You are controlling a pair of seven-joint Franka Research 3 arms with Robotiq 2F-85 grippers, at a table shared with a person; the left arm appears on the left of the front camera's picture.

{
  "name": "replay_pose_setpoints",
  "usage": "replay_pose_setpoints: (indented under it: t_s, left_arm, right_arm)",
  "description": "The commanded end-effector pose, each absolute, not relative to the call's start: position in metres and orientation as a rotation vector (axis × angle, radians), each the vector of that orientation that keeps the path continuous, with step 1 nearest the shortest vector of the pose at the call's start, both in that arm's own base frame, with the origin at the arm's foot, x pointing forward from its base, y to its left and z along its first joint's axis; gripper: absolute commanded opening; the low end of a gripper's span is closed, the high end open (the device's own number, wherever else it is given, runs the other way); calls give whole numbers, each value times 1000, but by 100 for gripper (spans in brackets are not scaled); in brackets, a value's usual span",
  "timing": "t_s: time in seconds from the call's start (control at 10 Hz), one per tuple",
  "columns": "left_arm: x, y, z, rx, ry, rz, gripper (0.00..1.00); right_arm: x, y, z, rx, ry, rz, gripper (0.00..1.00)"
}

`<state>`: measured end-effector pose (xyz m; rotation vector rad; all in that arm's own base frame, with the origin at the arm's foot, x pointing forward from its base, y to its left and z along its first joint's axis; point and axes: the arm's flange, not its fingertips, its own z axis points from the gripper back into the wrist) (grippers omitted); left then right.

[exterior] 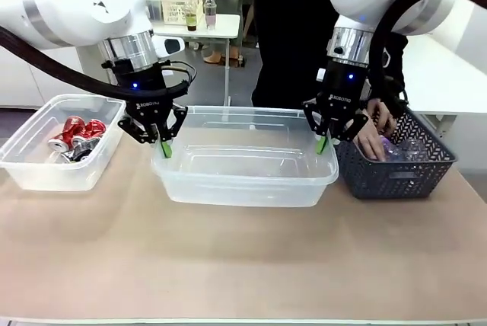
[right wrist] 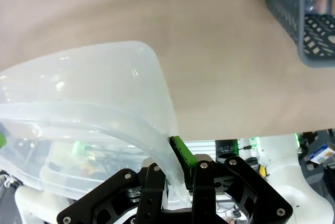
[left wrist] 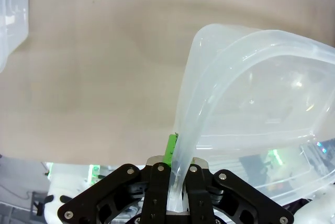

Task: Sort the waste into each basket.
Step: Offer the picked Organizing box to the human.

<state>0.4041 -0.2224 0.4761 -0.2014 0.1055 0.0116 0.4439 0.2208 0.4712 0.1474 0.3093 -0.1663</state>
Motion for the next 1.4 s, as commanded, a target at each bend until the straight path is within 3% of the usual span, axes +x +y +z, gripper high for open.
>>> replay_pose_setpoints:
  t_s: [0.0,1.3]
  left_arm:
    - [403,-220,480,-198,103,49,0]
    - [403,-220,480,-198,103,49,0]
  right_arm:
    - [445,218,476,148,307,-160,0]
    - [445,218,476,148,307,-160,0]
